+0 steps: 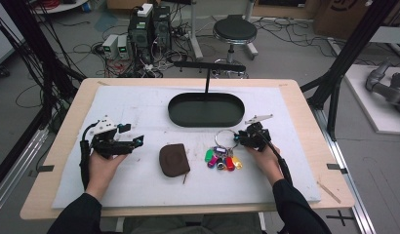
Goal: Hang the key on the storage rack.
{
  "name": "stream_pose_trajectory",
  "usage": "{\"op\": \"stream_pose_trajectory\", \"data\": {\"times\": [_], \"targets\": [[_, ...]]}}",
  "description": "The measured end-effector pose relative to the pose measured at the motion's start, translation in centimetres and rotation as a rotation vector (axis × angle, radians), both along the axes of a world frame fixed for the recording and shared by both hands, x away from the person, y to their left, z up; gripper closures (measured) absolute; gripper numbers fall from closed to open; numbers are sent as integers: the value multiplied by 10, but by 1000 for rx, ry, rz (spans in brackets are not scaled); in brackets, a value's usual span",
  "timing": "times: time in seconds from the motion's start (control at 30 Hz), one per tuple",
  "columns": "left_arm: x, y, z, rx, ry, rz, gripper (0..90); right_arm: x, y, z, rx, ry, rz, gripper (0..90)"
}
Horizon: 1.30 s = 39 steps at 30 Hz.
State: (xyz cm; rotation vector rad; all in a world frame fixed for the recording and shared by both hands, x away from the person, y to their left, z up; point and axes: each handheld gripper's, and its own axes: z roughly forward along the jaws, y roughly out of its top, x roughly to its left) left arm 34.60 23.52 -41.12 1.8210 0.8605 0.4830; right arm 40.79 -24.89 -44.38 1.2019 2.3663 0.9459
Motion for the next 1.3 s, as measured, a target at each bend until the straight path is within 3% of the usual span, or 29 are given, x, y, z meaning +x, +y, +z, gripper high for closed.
{"op": "stream_pose_trajectory", "data": {"times": [0.07, 0.1, 0.27, 0.53, 0.8, 1.0, 1.1, 1.17, 1.2, 1.23, 1.3], "targets": [[0, 0, 0, 1, 0, 0, 258, 0, 0, 0, -4, -1, -4, 733], [0, 0, -1, 5, 3, -1, 258, -1, 0, 0, -11, -11, -2, 822], [-1, 0, 0, 4, 1, 1, 258, -3, 3, 0, -30, -36, 8, 865], [-1, 1, -1, 1, 7, 5, 258, -2, -1, 2, 33, -30, -10, 872], [-2, 0, -2, 2, 8, 0, 258, -2, 2, -2, 4, -25, 1, 820], [-1, -1, -2, 7, 11, -5, 258, -5, 6, -2, -22, -62, 0, 879], [-2, 1, -2, 0, 9, 3, 258, -6, 4, 2, 36, -72, 6, 880], [-2, 1, -1, 0, 7, 3, 258, -8, 1, 7, 108, -83, 14, 881], [-2, 1, -1, 0, 7, 3, 258, -8, 1, 7, 108, -83, 14, 881], [-3, 1, -1, -2, 6, 5, 258, -11, -5, 15, 203, -94, 35, 882], [-3, 1, -1, -3, 5, 6, 258, -13, -7, 19, 267, -99, 53, 882]]}}
